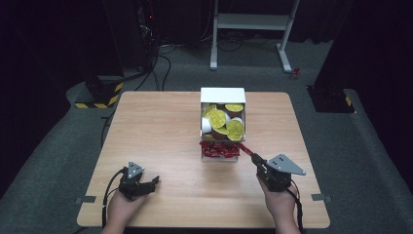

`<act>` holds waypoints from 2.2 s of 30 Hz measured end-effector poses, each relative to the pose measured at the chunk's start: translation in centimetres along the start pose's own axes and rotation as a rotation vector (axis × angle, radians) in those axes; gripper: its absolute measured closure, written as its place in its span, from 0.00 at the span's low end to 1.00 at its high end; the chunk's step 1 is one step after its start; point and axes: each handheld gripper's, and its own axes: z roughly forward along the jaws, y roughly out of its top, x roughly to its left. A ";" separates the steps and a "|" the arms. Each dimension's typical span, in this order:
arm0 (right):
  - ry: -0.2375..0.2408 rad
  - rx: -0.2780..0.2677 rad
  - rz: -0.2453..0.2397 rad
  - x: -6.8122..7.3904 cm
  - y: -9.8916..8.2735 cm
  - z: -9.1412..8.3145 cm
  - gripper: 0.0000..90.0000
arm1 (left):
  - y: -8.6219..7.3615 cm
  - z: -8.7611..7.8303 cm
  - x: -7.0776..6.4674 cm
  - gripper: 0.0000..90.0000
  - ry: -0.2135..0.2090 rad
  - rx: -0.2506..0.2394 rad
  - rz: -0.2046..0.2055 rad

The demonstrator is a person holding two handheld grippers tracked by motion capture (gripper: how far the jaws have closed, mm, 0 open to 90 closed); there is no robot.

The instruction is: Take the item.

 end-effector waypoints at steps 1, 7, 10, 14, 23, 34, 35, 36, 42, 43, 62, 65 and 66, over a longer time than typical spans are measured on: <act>-0.003 -0.002 0.002 0.0 0.0 -0.1 0.98 | 0.0 0.0 0.0 0.25 0.000 -0.001 0.000; -0.017 -0.010 0.008 -0.4 0.0 -0.9 0.98 | 0.1 0.1 0.2 0.25 -0.007 0.000 0.006; -0.022 -0.018 0.012 -0.5 0.1 -1.3 0.98 | 0.1 0.1 0.2 0.25 -0.007 -0.002 0.005; -0.030 -0.029 0.017 -0.7 0.2 -1.8 0.99 | 0.1 0.1 0.2 0.25 -0.005 -0.002 0.007; -0.064 -0.046 0.033 -1.7 0.3 -2.5 0.99 | 0.1 0.1 0.2 0.26 -0.004 -0.003 0.006; -0.110 -0.067 0.053 -3.0 0.2 -3.5 0.99 | 0.1 0.1 0.2 0.26 -0.005 -0.002 0.005; -0.112 -0.068 0.057 -3.1 0.2 -3.5 0.99 | 0.1 0.1 0.2 0.26 -0.004 -0.002 0.005; -0.115 -0.069 0.060 -3.2 0.2 -3.5 0.99 | 0.1 0.1 0.2 0.26 -0.003 -0.002 0.006; -0.128 -0.068 0.061 -3.5 0.1 -3.3 0.99 | 0.1 0.1 0.2 0.26 -0.001 -0.001 0.007; -0.128 -0.066 0.062 -3.5 0.1 -3.3 0.99 | 0.1 0.1 0.2 0.26 0.000 -0.001 0.007; -0.169 -0.074 0.067 -5.0 0.2 -2.6 0.99 | 0.0 0.0 0.2 0.28 0.007 -0.005 -0.003; -0.187 -0.075 0.063 -5.2 0.2 -2.5 0.99 | 0.0 0.0 0.1 0.28 0.007 -0.002 -0.006; -0.191 -0.076 0.065 -5.3 0.1 -2.4 0.99 | 0.0 0.0 0.1 0.28 0.009 -0.005 -0.007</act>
